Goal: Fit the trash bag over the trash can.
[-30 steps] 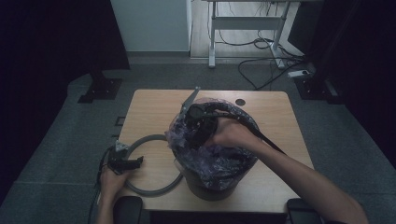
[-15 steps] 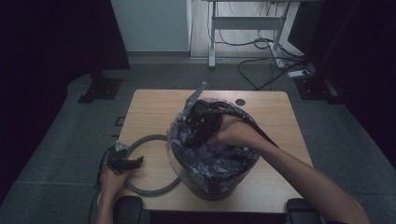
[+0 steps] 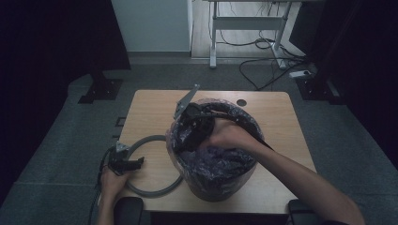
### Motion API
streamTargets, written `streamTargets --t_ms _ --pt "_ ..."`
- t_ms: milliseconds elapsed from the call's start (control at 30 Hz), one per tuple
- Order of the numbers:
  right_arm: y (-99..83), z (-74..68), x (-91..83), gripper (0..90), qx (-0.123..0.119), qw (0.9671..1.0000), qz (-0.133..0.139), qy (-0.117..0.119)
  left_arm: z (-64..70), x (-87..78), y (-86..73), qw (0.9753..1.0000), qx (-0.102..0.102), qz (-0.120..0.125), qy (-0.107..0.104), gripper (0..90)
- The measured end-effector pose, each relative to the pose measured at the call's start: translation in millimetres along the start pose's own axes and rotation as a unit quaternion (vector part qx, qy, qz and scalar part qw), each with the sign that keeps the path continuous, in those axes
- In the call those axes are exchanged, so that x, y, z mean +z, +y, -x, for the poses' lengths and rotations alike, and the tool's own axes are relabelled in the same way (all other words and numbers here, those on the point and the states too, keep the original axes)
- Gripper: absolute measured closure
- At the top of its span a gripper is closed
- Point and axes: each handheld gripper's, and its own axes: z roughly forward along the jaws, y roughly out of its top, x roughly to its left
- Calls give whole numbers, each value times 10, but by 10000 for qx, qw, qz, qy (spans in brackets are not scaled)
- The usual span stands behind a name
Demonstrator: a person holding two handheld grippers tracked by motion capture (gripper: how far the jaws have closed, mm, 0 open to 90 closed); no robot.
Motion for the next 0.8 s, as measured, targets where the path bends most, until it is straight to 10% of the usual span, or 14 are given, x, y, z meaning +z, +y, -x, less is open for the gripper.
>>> streamTargets --t_ms 167,367,600,800 --pt "32 24 -30 226 7 10000 57 20 0 0 0 10000 -1 0 0 117" --pt "-88 247 -87 313 157 9960 -401 -779 0 1 1 10000 3 -1 -1 117" --pt "-103 395 408 578 187 9943 -914 -512 0 2 1 10000 -4 5 -4 117" --pt "-177 396 542 429 220 9897 -1312 -525 -1 1 2 10000 5 -6 -6 116"
